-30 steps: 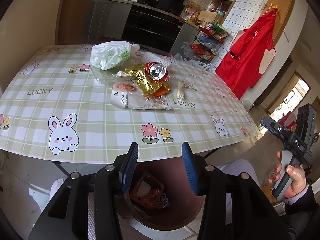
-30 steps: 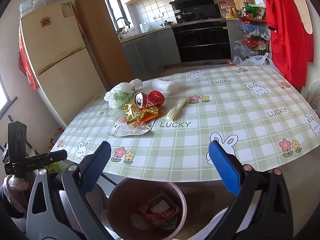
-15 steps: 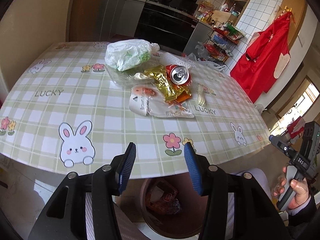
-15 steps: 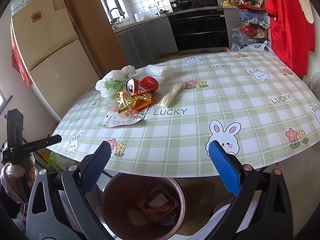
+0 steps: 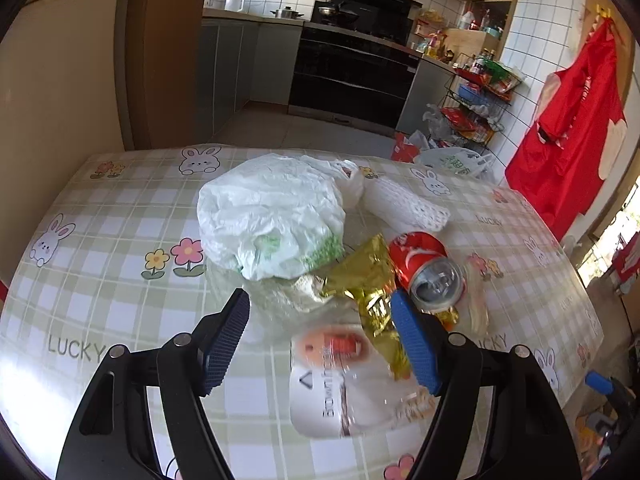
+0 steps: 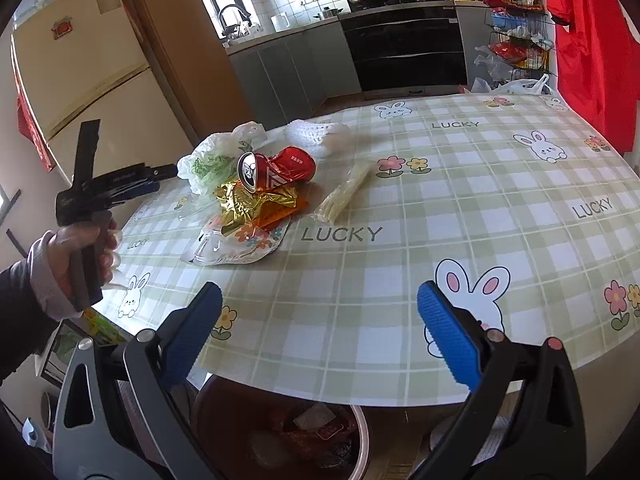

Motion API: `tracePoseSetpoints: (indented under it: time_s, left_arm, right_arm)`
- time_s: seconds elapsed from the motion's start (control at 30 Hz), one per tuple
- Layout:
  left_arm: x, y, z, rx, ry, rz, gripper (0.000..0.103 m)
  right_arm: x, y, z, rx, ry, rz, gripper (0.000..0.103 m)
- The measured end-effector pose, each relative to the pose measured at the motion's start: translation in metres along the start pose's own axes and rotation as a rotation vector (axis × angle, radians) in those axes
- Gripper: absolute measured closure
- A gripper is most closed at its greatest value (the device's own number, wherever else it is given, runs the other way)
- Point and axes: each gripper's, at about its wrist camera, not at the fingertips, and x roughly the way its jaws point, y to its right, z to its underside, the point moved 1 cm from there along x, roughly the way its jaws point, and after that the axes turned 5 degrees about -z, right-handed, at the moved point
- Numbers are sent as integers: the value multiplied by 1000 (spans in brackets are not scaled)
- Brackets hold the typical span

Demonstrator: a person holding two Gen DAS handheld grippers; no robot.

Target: Collect trash

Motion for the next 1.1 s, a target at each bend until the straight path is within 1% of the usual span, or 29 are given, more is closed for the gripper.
tracePoseSetpoints:
  time_s: [0.13,0.23,0.27,0.33,0.37,0.43,0.53,0.63,0.67,0.7,0.77,0.87,0.93,1.0,1.1]
  left_arm:
    - [40,3,-22,-21,-29,-14,32]
    - [62,2,-31,-17,-44,-49,32]
    - [69,1,-32,-19,-50,-49,32]
    - [73,-1,-32,-1,-42,-50,75]
    - [74,-3,-29,10,-39,-76,77]
    - [70,-10,-23,2,-21,-60,89]
    - [55,-19,-16,7,24,-59,94]
    - [34,-32,-13,-28,66,-42,95]
    - [26,-36,-13,-44,79,-35,95]
    - [17,-41,-12,-62,95,-27,95]
    - [-6,-51,-8,-110,131,-10,95]
    - [-38,-64,10,-177,166,7,95]
    - [-54,-71,25,-217,172,19,95]
    - [-69,-76,41,-254,176,30,95]
    - [-86,-80,61,-278,178,32,95]
  right_arm:
    - [17,3,-14,-20,-14,7,6]
    - [31,4,-25,-44,-26,10,6]
    - [37,4,-30,-57,-30,11,6]
    - [45,2,-36,-84,-32,9,6]
    - [50,0,-40,-102,-34,7,6]
    - [59,-4,-47,-134,-37,-3,6]
    - [76,-15,-58,-199,-43,-26,6]
    - [97,-31,-69,-276,-55,-47,7]
    - [105,-37,-73,-305,-65,-56,9]
    - [114,-43,-78,-342,-77,-64,15]
    - [130,-53,-86,-389,-91,-74,20]
    - [152,-64,-98,-439,-103,-73,22]
    - [170,-70,-103,-472,-120,-59,28]
    - [186,-74,-105,-488,-139,-53,28]
    - [205,-80,-105,-515,-168,-43,28]
